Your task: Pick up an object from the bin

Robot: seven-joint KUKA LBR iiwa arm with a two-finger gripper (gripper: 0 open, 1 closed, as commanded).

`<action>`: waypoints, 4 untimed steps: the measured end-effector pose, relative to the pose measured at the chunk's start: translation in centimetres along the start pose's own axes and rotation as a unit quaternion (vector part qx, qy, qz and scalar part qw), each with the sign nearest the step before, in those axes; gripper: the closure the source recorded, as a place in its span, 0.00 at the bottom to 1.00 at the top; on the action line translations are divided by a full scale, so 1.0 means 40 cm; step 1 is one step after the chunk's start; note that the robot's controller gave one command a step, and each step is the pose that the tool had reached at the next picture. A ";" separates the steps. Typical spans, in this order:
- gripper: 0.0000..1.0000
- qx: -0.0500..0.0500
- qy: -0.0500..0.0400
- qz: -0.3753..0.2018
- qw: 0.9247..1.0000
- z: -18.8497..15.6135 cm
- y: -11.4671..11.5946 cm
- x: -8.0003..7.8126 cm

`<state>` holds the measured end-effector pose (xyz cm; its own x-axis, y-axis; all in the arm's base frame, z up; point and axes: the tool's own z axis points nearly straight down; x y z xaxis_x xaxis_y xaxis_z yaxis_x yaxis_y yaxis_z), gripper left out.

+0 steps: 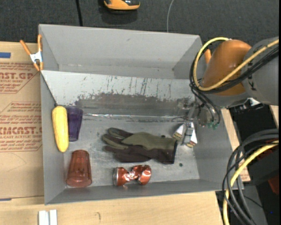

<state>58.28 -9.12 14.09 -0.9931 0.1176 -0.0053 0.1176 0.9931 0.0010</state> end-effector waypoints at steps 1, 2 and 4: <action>0.00 0.000 0.003 0.014 1.000 -0.036 0.130 0.035; 0.00 0.001 0.002 0.002 1.000 0.036 0.166 0.053; 1.00 -0.002 -0.007 0.071 0.997 0.210 0.214 0.095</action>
Offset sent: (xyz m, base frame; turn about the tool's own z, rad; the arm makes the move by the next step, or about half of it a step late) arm -0.0138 0.0692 -0.0145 0.0022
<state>55.56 -0.18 5.68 -0.9661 0.2577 -0.0184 0.2576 0.9662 0.0060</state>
